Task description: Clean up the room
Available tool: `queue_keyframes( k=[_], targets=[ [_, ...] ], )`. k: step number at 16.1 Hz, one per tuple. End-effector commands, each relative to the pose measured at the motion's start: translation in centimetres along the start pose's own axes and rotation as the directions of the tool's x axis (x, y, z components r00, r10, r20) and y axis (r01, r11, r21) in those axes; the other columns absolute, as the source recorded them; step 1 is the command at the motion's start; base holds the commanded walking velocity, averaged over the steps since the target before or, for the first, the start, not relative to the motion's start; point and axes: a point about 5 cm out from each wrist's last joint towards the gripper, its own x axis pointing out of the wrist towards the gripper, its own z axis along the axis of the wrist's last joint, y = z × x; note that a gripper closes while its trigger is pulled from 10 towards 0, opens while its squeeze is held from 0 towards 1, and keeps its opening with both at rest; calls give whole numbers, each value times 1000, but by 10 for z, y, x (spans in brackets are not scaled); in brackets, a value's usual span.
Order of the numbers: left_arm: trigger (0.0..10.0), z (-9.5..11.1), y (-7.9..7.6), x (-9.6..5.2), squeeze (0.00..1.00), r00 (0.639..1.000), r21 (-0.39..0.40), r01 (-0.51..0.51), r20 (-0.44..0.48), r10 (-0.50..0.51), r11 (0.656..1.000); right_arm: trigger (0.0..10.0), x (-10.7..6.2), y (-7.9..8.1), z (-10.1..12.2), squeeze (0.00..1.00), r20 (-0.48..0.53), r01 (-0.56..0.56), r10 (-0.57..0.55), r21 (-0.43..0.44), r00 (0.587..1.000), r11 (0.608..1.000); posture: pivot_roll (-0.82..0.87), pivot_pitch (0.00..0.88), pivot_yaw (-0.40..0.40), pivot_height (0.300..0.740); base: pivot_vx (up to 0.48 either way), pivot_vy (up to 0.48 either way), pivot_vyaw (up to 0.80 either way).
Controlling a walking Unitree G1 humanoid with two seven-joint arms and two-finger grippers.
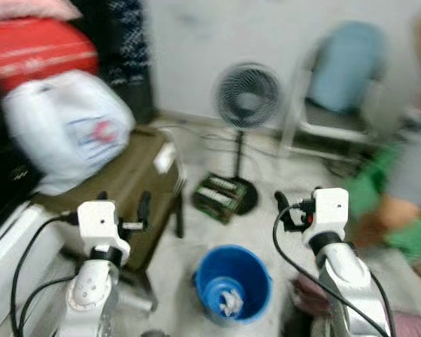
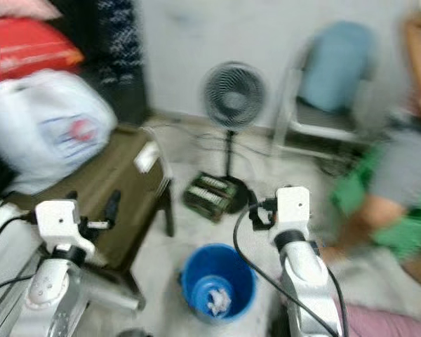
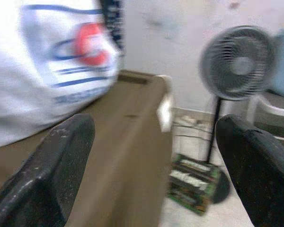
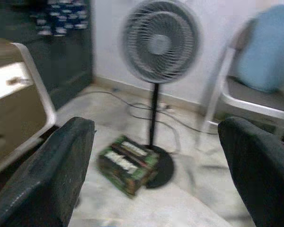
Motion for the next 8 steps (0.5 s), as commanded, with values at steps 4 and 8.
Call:
queue_keyframes(
  k=[4,8],
  targets=[
    [10000,2,-2,2,0,1000,-8,14,4,-14,1000,10000,1,2,2,0,8,-29,29,-16,1000,999,-72,0,-34,740,0,0,800],
    [10000,2,-3,2,0,1000,-2,17,8,-17,1000,10000,3,3,2,0,6,-40,40,-8,999,999,-69,0,-36,740,0,0,800]
  ],
)
